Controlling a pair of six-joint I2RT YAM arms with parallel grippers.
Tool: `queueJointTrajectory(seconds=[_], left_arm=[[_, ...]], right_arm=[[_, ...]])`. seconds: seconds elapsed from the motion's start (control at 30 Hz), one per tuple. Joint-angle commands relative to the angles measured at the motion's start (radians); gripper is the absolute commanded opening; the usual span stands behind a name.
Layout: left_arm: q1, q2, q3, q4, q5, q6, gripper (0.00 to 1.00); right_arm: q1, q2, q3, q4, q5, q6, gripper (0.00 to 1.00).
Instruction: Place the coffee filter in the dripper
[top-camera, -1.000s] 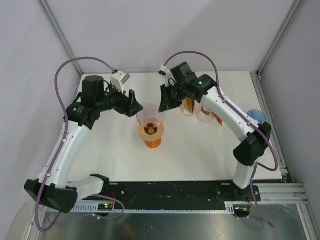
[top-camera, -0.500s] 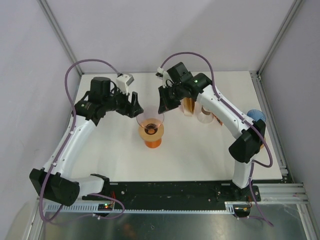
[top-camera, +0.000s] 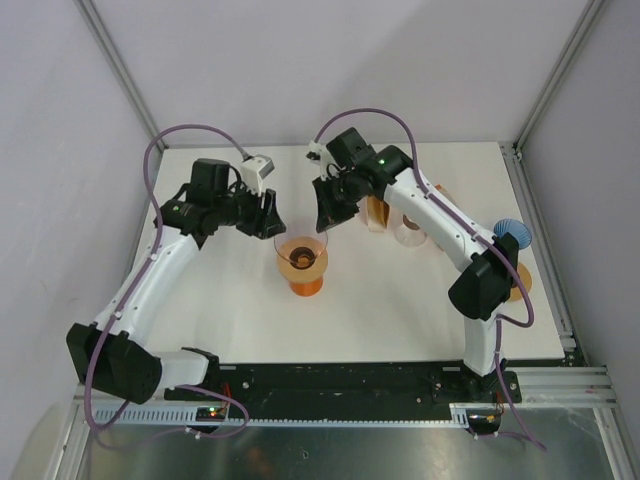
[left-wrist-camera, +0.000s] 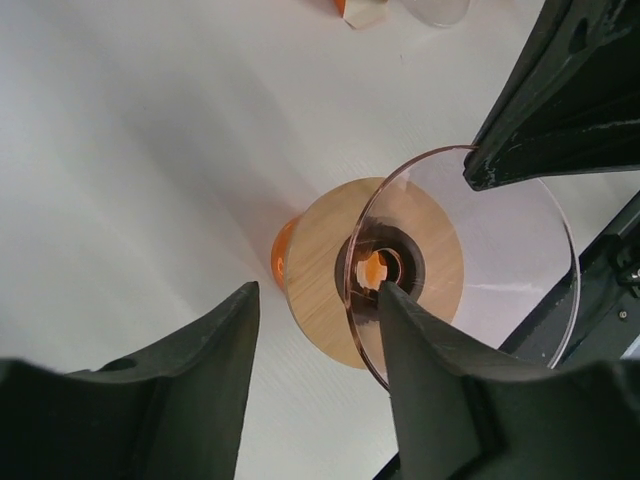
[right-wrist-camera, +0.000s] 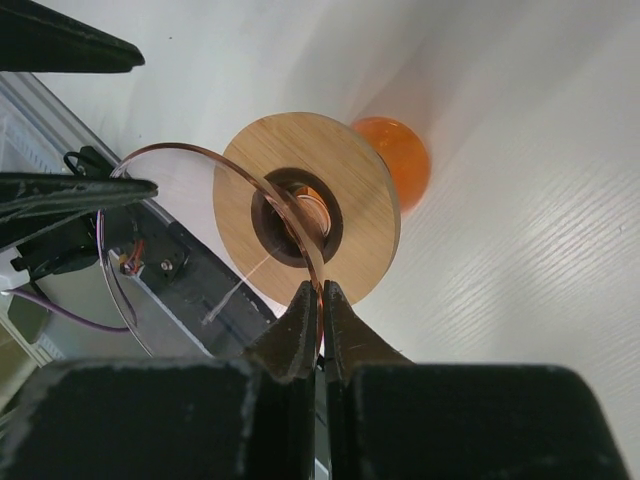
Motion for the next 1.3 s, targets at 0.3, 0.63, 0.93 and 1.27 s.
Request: queueJointTrajectory(seconds=[0.3, 0.63, 0.93, 1.27], left_arm=[[-0.023, 0.012, -0.029, 0.011, 0.047, 0.029, 0.41], [-0.031, 0.024, -0.063, 0.011, 0.022, 0.039, 0.12], [-0.036, 0.009, -0.08, 0.012, 0.023, 0.039, 0.0], [-0.046, 0.006, -0.078, 0.014, -0.007, 0.016, 0.0]], right_arm=[[0.037, 0.013, 0.054, 0.019, 0.043, -0.036, 0.0], [0.062, 0.0, -0.006, 0.049, 0.104, -0.059, 0.0], [0.084, -0.034, -0.084, 0.109, 0.148, -0.078, 0.07], [0.125, -0.06, -0.109, 0.135, 0.202, -0.065, 0.25]])
